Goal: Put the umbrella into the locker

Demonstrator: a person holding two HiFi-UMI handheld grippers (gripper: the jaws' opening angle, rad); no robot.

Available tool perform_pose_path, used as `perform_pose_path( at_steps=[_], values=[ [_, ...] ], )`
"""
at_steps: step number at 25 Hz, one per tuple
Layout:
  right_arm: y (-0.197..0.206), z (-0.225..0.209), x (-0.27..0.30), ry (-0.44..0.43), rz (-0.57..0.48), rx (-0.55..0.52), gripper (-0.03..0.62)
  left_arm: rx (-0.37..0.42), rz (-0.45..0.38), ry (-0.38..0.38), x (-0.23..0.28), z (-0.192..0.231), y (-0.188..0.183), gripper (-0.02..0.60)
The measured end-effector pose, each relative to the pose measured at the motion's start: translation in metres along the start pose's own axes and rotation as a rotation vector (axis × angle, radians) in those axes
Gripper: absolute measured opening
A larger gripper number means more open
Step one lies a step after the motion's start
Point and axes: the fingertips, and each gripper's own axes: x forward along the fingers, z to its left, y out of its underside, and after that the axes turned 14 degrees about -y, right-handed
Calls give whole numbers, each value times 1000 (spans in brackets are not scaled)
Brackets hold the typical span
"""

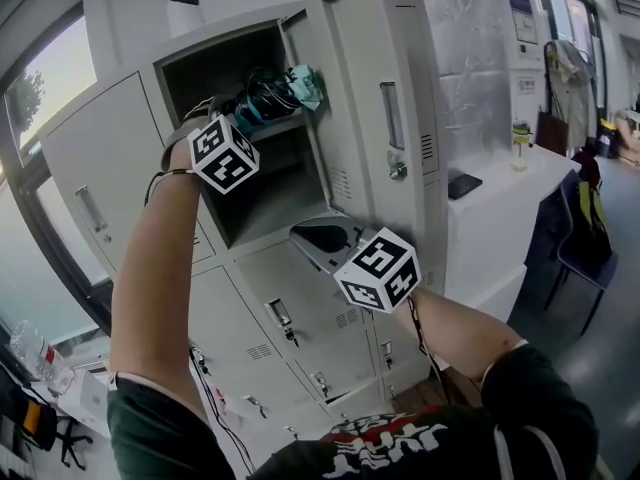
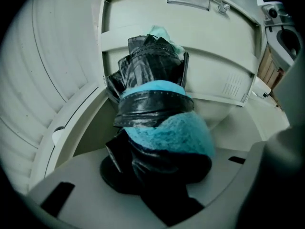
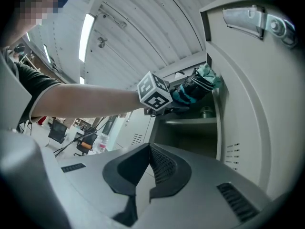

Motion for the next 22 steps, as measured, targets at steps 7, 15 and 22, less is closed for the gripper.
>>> perform_pose_path(
  at_steps=[7,15,22],
  values=[
    [14,-3,-5,11,21,18,32,9,38,33,27,-12,22,181],
    [21,-7,-6,14,33,29,32,5,119,123,56,-27,41,183],
    [28,-8,-8,12,44,32,33,15,179,202,78,-35,48,187]
  ],
)
